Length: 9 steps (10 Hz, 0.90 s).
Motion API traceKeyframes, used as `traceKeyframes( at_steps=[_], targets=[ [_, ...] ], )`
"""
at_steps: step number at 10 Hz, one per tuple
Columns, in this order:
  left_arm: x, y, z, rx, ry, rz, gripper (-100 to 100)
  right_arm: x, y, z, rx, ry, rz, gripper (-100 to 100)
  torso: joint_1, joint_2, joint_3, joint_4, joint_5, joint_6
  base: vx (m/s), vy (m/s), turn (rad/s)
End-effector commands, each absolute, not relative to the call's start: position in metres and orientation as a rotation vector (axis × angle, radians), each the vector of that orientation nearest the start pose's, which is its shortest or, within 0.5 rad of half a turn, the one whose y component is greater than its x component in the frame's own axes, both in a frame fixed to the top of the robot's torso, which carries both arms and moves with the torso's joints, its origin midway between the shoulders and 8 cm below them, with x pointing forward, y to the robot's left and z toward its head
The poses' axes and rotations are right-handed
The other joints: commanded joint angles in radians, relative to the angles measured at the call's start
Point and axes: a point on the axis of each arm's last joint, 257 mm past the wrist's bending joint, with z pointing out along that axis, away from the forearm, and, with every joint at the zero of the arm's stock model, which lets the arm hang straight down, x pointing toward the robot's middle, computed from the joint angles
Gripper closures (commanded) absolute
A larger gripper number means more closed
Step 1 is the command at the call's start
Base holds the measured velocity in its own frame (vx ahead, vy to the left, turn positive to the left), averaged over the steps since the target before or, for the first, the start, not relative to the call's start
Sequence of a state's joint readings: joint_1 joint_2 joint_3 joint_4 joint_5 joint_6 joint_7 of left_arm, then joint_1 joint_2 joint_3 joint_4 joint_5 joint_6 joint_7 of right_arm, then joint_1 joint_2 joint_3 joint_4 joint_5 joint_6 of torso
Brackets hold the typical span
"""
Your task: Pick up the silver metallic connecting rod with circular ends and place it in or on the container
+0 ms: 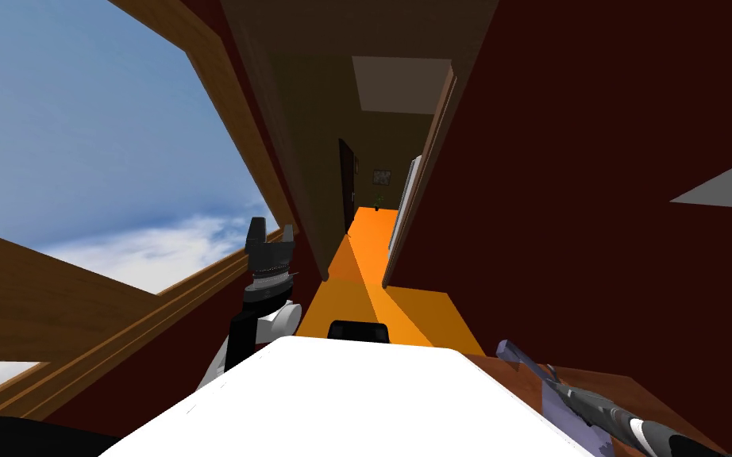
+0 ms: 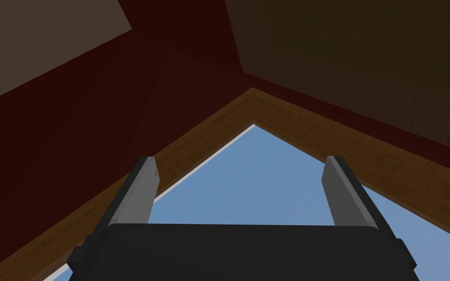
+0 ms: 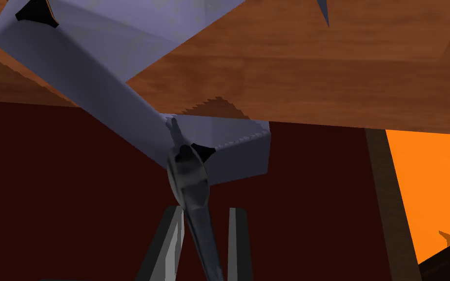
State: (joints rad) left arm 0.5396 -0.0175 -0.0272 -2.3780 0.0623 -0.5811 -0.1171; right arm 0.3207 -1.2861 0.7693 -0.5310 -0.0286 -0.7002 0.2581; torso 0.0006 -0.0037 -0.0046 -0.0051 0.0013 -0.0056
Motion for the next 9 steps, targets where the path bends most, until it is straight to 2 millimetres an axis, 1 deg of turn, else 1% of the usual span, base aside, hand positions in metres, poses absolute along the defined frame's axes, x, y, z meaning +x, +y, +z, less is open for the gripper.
traceKeyframes(
  at_steps=[1, 2, 3, 4, 5, 9],
  targets=[
    [0.305, 0.279, 0.069, -0.559, 0.484, -1.270, 0, 0.075, -0.739, -0.389, 0.109, 2.689, -0.249, 100, 0.000, 0.000, 0.000, 0.000, 0.000, 0.000, -0.001, -0.033, 0.001],
    [0.305, 0.279, 0.069, -0.559, 0.484, -1.270, 0, 0.054, -0.743, -0.384, 0.029, 2.750, -0.257, 100, 0.001, 0.000, 0.000, 0.000, 0.000, 0.000, -0.004, -0.040, 0.036],
    [0.305, 0.279, 0.069, -0.559, 0.484, -1.270, 0, 0.048, -0.744, -0.382, 0.011, 2.765, -0.259, 100, 0.000, 0.000, 0.000, 0.000, 0.000, 0.000, -0.006, -0.079, 0.035],
    [0.305, 0.279, 0.069, -0.559, 0.484, -1.270, 0, 0.054, -0.744, -0.385, 0.031, 2.750, -0.262, 100, -0.002, 0.000, 0.000, 0.000, -0.001, 0.000, -0.005, -0.042, 0.004],
    [0.305, 0.279, 0.069, -0.559, 0.484, -1.270, 0, 0.052, -0.744, -0.384, 0.024, 2.754, -0.264, -100, -0.001, 0.000, 0.000, 0.000, -0.002, 0.000, -0.002, -0.007, 0.000],
    [0.305, 0.279, 0.069, -0.559, 0.484, -1.270, 0, 0.052, -0.745, -0.384, 0.024, 2.754, -0.265, -100, 0.002, -0.001, 0.000, 0.000, -0.001, 0.000, 0.000, 0.000, 0.000]
  ],
)
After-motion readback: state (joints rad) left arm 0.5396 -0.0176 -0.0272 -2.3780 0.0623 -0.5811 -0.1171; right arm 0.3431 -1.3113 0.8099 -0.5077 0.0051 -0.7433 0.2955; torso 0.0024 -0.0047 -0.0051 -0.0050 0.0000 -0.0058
